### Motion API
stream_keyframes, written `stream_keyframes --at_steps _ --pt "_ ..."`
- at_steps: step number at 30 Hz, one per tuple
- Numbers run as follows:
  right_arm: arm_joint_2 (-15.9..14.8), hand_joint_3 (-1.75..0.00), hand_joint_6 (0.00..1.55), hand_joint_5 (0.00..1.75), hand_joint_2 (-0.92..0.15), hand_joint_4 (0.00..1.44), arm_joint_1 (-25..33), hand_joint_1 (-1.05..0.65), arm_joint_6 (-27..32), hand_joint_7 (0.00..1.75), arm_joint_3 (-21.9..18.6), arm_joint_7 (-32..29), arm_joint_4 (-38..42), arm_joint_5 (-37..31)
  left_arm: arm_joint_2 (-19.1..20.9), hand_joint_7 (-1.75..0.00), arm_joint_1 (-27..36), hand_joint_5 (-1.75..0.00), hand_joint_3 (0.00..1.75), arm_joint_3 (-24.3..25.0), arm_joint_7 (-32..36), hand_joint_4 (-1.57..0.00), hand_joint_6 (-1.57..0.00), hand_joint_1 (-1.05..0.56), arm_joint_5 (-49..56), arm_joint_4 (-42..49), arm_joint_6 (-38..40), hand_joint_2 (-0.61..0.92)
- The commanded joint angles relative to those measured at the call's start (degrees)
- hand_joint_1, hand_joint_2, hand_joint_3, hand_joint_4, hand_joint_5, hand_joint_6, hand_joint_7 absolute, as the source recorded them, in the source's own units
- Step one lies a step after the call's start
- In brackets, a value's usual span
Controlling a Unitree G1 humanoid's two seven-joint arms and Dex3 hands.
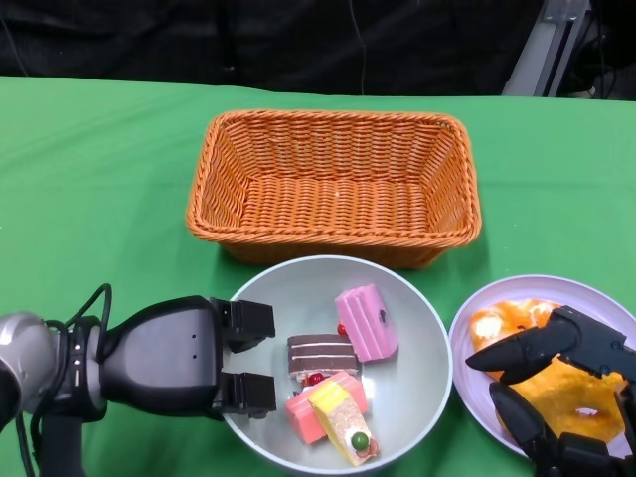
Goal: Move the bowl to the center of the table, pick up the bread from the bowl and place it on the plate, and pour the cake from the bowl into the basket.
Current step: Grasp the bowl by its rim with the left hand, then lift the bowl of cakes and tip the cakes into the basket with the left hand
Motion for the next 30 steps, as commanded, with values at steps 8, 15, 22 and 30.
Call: stream_keyframes --at_steps 8,15,22,30 --pt "0.48 -0.88 0.75 1.37 -0.53 0.66 -0.74 -0.2 -1.34 0.96 1.15 -0.72 -1.59 -1.38 7.86 -1.66 -0.31 -1.75 0.08 1.48 4.51 -0.84 -0.58 -0.31 -1.81 -9.47 -5.73 0.92" --pt "0.63 -0.88 0.74 1.38 -0.54 0.66 -1.59 -0.2 -1.16 0.97 1.15 -1.18 -0.98 -1.62 12.73 -1.72 2.54 -1.75 0.08 5.34 4.77 -0.87 -0.58 -0.28 -2.8 -17.05 -6.6 0.91" --pt "1.07 -0.87 0.77 1.38 -0.53 0.69 -2.94 -0.22 -1.41 0.98 0.39 -3.14 0.36 -2.58 17.14 -1.36 5.24 -1.75 0.03 10.78 1.87 -0.86 -0.73 -0.3 -5.06 -22.87 -7.85 0.89" --pt "1.28 -0.86 0.79 1.39 -0.53 0.7 -3.98 -0.21 -3.04 0.98 -0.24 -4.76 3.05 -2.64 18.74 -1.63 8.47 -1.75 0.14 17.68 0.64 -0.86 -0.62 -0.29 -8.01 -29.02 -9.76 0.92"
